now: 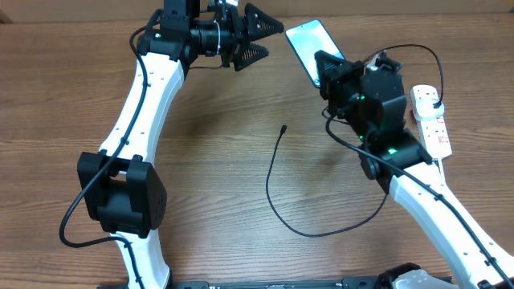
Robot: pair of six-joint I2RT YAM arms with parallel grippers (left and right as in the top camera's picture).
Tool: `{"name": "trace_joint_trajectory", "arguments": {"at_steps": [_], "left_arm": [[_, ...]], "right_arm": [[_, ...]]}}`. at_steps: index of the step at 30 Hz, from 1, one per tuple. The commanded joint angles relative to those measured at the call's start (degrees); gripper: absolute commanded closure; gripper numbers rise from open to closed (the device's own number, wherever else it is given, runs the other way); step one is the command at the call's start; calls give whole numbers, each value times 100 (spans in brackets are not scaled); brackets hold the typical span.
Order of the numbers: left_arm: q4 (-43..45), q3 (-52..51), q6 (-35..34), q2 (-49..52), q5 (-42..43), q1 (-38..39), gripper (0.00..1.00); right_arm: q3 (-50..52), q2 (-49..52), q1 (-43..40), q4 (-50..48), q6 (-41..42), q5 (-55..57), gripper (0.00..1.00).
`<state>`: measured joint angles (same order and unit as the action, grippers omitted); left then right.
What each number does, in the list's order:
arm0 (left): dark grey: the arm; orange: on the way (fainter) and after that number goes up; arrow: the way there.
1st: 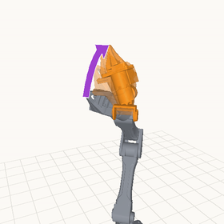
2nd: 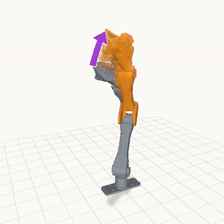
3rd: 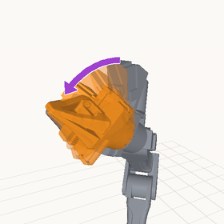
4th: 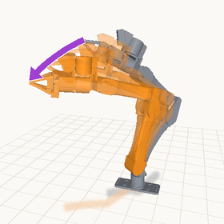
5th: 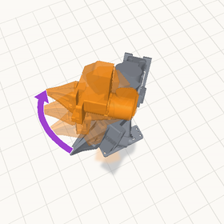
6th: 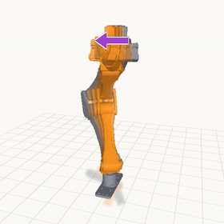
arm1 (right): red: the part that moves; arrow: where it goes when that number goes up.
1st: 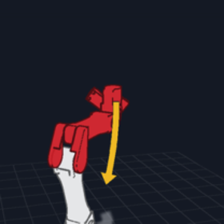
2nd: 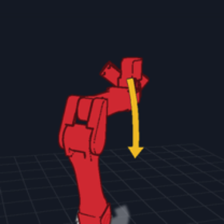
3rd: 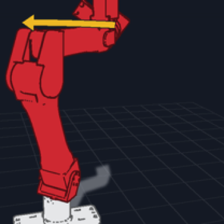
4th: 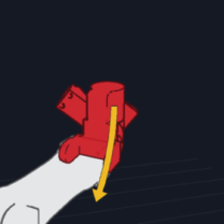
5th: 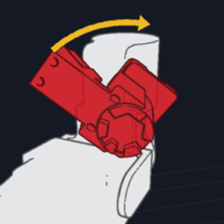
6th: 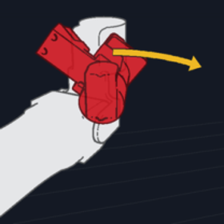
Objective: Plug charger to phone and switch on socket
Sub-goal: 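Regrasp the phone's top edge with the left gripper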
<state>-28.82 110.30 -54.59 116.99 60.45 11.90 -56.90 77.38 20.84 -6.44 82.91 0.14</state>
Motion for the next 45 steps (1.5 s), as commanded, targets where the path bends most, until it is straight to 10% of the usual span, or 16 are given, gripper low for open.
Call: {"name": "trace_joint_trajectory", "arguments": {"at_steps": [1, 45], "left_arm": [[195, 87, -898, -94, -63, 90, 27], [269, 85, -1189, -94, -820, 459, 62]], "right_arm": [[-48, 94, 208, -538, 439, 562, 96], [-87, 826, 542, -1303, 1333, -374, 96]]}}
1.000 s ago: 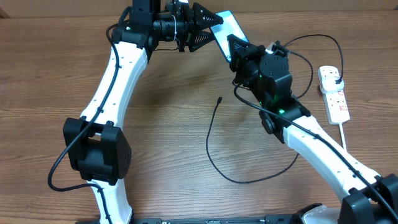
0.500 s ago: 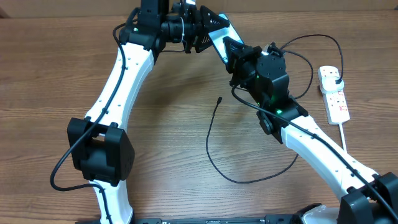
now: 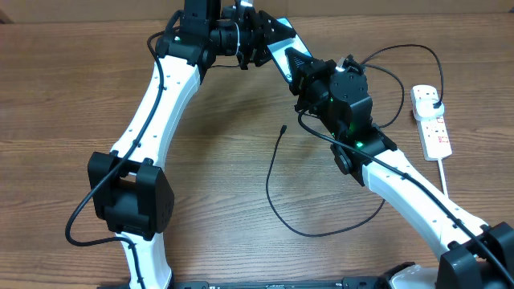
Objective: Plug charger to phone and switch on socket
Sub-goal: 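Regrasp the phone's top edge with the left gripper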
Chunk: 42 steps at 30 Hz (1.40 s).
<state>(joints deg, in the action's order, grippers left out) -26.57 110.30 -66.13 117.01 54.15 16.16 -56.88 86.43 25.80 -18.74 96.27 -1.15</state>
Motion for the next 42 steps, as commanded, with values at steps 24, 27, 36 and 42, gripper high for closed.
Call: {"name": "trace_joint_trajectory", "arguments": {"at_steps": [24, 27, 36, 42], "left_arm": [[42, 87, -79, -96, -205, 37, 96], [35, 85, -76, -96, -201, 37, 96], [-70, 85, 328, -96, -155, 37, 96], [-201, 85, 730, -96, -160, 26, 96]], "right_arm": [[-90, -79, 44, -76, -2, -264, 96], [-90, -79, 44, -79, -2, -264, 96], [-90, -79, 44, -79, -2, -264, 78], [-90, -79, 44, -70, -4, -262, 60]]}}
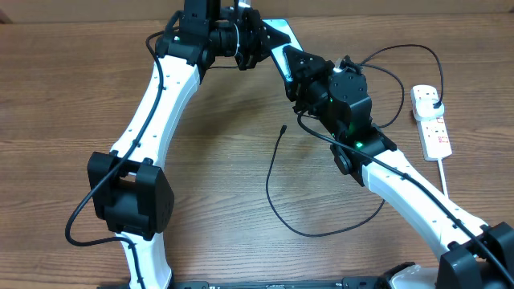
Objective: Plug charger to phone and switch on socket
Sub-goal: 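Regrasp the phone's top edge with the left gripper, then pull the phone left with the left gripper, open the right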
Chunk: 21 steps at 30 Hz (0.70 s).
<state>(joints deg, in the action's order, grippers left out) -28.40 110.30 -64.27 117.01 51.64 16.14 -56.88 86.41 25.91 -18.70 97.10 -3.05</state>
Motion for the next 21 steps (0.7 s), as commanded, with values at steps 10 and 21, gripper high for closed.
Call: {"name": "trace_joint_trajectory", "arguments": {"at_steps": [10, 21], "left_arm": [[-767, 85, 2028, -96, 236, -511, 96], [-2778, 85, 4179, -96, 920, -1545, 96]], "right_arm": [[-87, -79, -356, 1115, -745, -76, 28], [-87, -79, -1029, 3663, -3713, -341, 27]]}}
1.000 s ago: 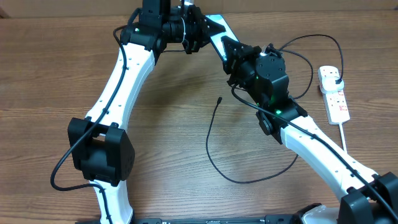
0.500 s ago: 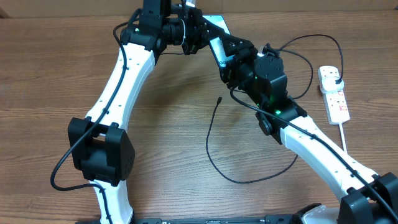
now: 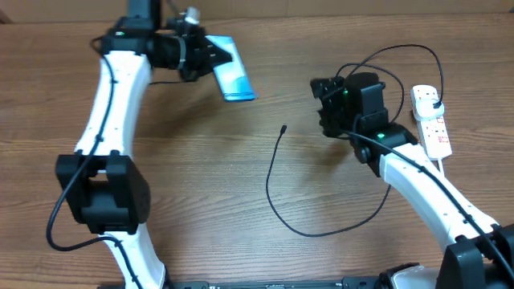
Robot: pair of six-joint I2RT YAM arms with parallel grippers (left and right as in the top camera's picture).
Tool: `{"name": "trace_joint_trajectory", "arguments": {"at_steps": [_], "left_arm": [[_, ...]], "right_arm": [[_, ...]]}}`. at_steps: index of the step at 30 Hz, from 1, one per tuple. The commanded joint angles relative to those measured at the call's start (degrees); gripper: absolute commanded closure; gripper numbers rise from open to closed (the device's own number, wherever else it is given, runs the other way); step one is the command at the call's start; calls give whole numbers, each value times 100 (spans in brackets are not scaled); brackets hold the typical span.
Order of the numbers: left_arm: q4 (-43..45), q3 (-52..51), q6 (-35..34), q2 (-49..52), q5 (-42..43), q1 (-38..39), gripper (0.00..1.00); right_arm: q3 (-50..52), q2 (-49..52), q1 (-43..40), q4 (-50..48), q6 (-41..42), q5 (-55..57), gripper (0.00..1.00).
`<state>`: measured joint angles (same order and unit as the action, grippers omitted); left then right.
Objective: Plug charger to phone and switch on socket
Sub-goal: 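Pull the phone left with the left gripper, open the right, then lower the right gripper and grasp the black cable's USB-C plug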
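The phone (image 3: 234, 75), its pale blue screen up, hangs tilted over the back left of the table with my left gripper (image 3: 210, 58) shut on its upper end. The black charger cable's loose plug tip (image 3: 283, 128) lies mid-table, right of and below the phone. The cable (image 3: 271, 201) loops toward the front and back to the right. My right gripper (image 3: 323, 104) stands open and holds nothing, a little right of the plug tip. The white socket strip (image 3: 432, 122) lies at the right edge with a plug in its far end.
A second black cable (image 3: 401, 56) arcs over the back right between my right arm and the socket strip. My right forearm (image 3: 426, 193) crosses the front right. The wooden table (image 3: 201, 185) spreads between the two arms.
Both grippers were at the phone at the back middle. Now my left gripper holds the phone alone, further left, and my right gripper is off it, drawn back to the right.
First my right gripper held the phone at the back right with my left gripper open nearby. Then, at the two later moments, both grippers met on the phone at the back middle. Now the left has it, over the back left, and the right has let go.
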<state>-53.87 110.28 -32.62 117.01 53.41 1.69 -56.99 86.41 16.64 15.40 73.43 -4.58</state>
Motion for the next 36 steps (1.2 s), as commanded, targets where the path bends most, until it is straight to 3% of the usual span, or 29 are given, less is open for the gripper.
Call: {"name": "trace_joint_trajectory", "arguments": {"at_steps": [1, 3, 7, 15, 20, 22, 24, 25, 31, 36], "left_arm": [[-400, 87, 1180, -96, 955, -162, 96], [-785, 87, 1471, -96, 1311, -273, 96], [-1283, 87, 1954, -96, 1812, -400, 96], [-1578, 87, 2232, -96, 2426, -511, 96], [-1576, 87, 2232, -96, 2459, -511, 96], [-1576, 87, 2225, -96, 2457, -511, 96], [-1572, 87, 2124, -96, 2387, -518, 96], [-1556, 87, 2020, -96, 2315, -527, 96], [-1425, 87, 1670, -96, 2205, -710, 96], [-1429, 87, 1628, -96, 2201, -782, 96]], "right_arm": [[-76, -79, -120, 409, -1709, -321, 29], [-76, -79, -129, 658, -2581, -706, 32], [-76, -76, -122, 1005, -3316, -1303, 37], [-323, 33, -118, 1410, -3486, -1508, 41], [-1198, 651, -90, 2129, -3604, -1521, 44], [-1613, 1019, -63, 2479, -3606, -1523, 48], [-1993, 1397, -9, 2743, -3624, -1523, 59], [-2142, 1578, 31, 2789, -3620, -1528, 64], [-2302, 2516, 111, 2557, -3294, -2024, 69], [-2302, 3032, 267, 2380, -3274, -2059, 69]]}}
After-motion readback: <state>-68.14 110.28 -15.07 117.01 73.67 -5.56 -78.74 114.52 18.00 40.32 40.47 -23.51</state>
